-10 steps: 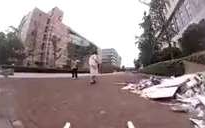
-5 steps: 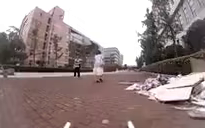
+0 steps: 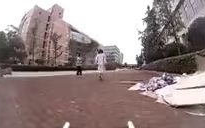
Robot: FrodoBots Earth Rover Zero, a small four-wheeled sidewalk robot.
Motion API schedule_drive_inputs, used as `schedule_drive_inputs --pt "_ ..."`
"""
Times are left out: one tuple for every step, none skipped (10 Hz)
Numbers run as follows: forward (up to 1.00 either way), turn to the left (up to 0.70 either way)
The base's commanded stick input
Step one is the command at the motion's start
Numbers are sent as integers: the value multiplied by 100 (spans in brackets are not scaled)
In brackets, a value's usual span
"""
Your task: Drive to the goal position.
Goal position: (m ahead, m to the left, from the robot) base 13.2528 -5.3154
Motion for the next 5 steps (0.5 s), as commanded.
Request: schedule_drive_inputs --pt "60 0" --pt "60 0" --pt "60 0" --pt "60 0" --pt "60 0"
